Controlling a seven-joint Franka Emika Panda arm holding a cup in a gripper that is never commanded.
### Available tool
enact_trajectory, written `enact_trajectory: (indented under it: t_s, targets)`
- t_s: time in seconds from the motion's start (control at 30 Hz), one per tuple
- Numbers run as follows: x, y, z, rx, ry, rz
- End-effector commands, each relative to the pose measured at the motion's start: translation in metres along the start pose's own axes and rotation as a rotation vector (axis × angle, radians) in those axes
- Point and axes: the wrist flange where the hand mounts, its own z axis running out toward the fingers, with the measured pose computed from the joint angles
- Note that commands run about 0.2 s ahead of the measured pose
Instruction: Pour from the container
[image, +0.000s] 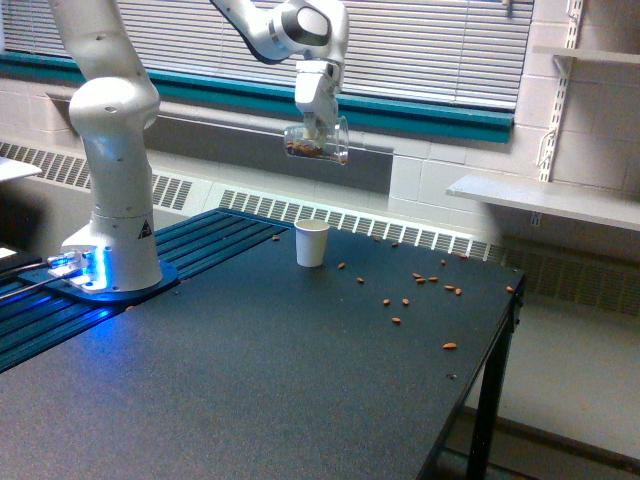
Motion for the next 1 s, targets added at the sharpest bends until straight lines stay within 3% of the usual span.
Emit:
enact_trajectory:
  t_s: [0.03, 1.0]
  targets:
    - [-0.016, 0.006, 0.003, 0.006, -0.016, 0.091]
    - [-0.068, 0.019, 0.044, 0.052, -0.159, 0.325]
